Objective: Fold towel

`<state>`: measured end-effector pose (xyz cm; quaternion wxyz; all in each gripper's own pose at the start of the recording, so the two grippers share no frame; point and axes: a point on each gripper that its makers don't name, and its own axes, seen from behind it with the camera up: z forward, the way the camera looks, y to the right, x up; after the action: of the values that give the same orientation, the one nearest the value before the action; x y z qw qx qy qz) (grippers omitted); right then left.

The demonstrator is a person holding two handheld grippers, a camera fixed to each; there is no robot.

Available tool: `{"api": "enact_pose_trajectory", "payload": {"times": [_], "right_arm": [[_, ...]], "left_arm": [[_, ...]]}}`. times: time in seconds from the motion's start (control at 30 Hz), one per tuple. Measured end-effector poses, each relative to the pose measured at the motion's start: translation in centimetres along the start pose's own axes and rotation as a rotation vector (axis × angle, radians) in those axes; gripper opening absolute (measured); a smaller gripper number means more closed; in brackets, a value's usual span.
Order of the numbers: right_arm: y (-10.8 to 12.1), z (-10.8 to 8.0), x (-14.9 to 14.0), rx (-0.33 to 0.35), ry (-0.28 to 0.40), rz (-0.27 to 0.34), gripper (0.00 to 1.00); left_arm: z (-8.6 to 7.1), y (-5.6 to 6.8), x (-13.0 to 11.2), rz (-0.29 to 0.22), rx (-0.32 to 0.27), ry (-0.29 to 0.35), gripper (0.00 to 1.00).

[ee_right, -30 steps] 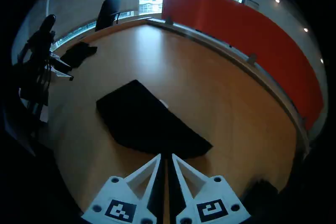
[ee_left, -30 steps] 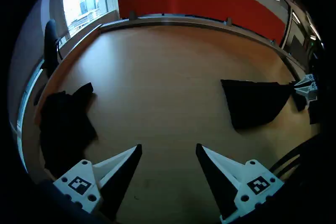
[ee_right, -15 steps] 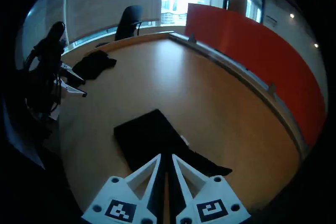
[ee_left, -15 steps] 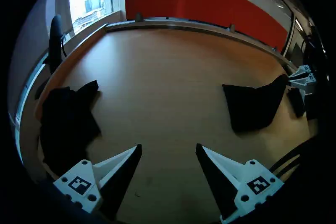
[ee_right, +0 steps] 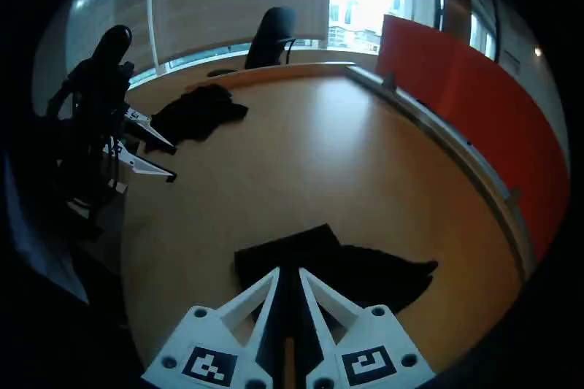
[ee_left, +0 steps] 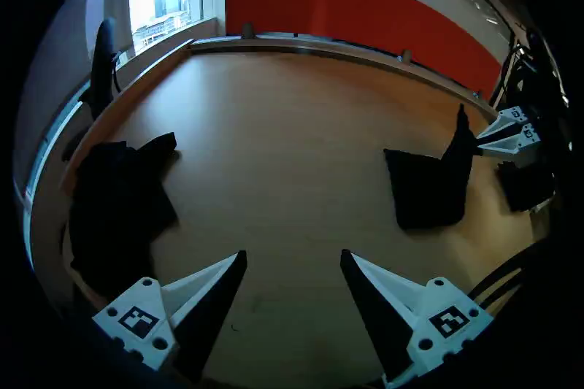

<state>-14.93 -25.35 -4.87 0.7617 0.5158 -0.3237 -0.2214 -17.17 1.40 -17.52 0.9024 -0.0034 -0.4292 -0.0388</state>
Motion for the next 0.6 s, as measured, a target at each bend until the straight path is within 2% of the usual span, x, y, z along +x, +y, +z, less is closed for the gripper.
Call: {"api": "enact_pose_trajectory", "payload": {"times": [0.17,0.3,0.6], "right_arm": [[-1.2,2.6,-0.4,0.057,-0.029,-0.006,0.03],[-1.5,4.3,-1.1,0.077,-0.057,0.006,0.03],[-1.4,5.2,-1.3,0.083,-0.067,0.035,0.04]], "left_arm": [[-0.6,-0.5,-0.3,-0.021,0.008,0.007,0.95],[-0.9,-1.0,-0.7,-0.036,0.015,0.009,0.95],[-1.0,-1.2,-1.1,-0.039,0.017,0.003,0.95]]}}
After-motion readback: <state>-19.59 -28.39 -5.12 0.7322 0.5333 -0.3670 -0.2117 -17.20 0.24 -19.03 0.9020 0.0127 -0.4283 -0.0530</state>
